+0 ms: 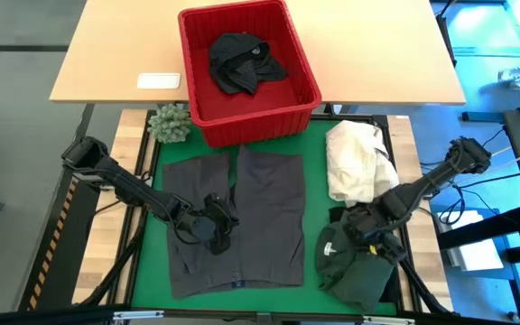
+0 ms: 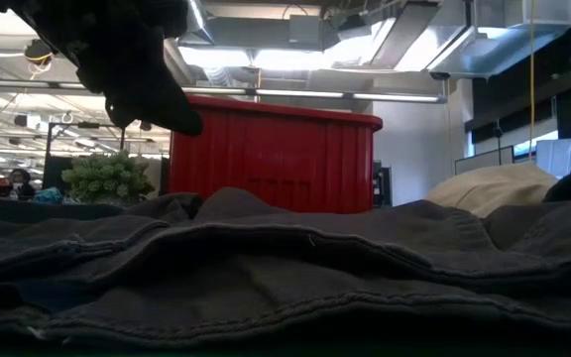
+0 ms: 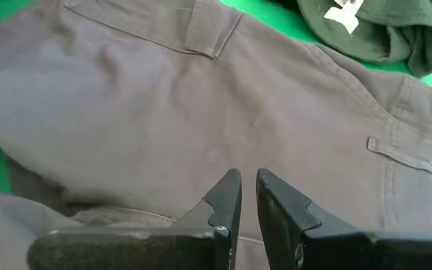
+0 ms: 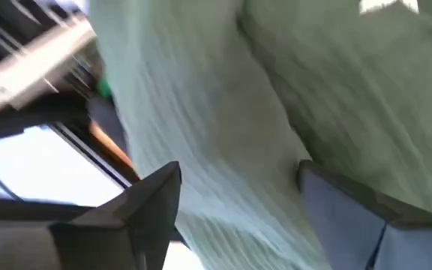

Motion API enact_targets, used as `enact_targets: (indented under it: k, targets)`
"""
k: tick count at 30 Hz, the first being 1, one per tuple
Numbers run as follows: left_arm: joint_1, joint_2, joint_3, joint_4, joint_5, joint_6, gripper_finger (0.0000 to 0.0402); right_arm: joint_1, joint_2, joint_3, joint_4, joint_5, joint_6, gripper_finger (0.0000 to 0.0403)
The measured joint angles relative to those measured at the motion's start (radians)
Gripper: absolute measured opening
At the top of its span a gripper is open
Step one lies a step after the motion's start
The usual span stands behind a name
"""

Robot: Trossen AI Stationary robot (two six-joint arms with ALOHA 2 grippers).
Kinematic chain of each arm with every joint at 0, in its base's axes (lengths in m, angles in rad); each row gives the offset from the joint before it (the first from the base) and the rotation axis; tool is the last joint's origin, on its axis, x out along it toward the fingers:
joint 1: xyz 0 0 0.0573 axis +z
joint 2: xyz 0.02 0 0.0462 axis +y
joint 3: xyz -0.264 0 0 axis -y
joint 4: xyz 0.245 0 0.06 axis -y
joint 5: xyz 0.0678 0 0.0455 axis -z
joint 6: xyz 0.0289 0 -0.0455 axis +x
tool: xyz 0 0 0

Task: Fold laundry
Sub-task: Adjust the green folded polo shirt

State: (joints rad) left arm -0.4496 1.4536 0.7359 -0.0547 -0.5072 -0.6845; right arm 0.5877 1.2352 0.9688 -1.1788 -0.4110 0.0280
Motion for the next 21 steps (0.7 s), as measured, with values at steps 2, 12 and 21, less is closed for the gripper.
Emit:
enact_targets:
  k: [2, 12, 21]
  targets:
    - [0.0, 0.0, 0.0, 0.0, 0.0, -0.016, 0.004, 0.015, 0.001, 0.0, -0.03, 0.06, -0.039, 0.0271]
    - [-0.003, 0.004, 0.0, 0.068, 0.004, -0.043, 0.004, 0.014, 0.019, -0.013, -0.013, 0.116, -0.13, 0.0217]
    - [-0.011, 0.067, 0.002, 0.117, 0.03, -0.041, 0.004, 0.014, 0.061, -0.062, -0.001, 0.075, -0.159, 0.0178]
